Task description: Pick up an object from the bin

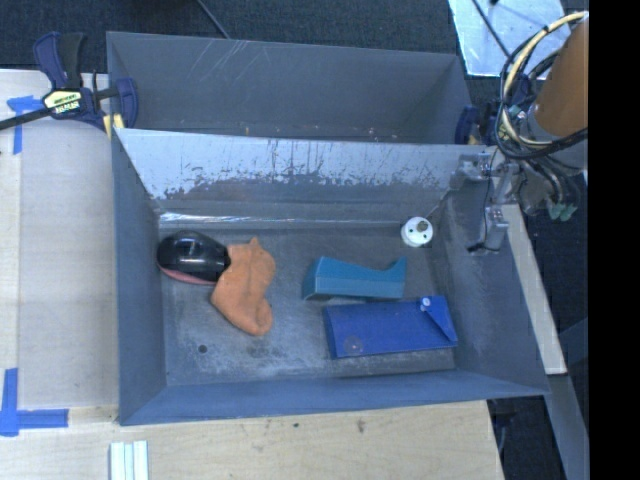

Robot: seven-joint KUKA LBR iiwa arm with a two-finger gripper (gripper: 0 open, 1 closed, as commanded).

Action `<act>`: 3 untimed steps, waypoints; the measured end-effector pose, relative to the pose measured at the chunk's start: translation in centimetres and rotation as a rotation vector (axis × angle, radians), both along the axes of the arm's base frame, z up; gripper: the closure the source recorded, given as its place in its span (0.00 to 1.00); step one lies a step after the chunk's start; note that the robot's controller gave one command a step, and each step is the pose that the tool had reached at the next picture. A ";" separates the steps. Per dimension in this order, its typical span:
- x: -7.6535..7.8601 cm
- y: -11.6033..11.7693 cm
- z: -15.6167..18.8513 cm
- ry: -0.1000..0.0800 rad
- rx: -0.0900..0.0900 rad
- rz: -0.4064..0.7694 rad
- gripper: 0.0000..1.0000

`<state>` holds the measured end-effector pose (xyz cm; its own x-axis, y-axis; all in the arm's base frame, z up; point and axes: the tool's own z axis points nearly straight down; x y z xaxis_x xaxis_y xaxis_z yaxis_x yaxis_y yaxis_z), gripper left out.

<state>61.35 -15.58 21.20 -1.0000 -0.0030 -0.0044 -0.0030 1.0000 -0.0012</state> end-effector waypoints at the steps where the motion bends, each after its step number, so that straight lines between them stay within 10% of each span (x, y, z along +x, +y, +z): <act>1: 0.0 0.0 0.0 0.000 0.000 0.000 0.00; 3: -1.3 6.7 -10.3 0.004 0.002 -0.065 0.00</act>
Offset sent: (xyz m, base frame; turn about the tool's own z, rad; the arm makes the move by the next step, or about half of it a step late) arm -0.0092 0.0664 -0.0997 -0.0104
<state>60.06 -8.92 10.89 -0.9980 0.0625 -0.0001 0.0625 0.9980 0.0003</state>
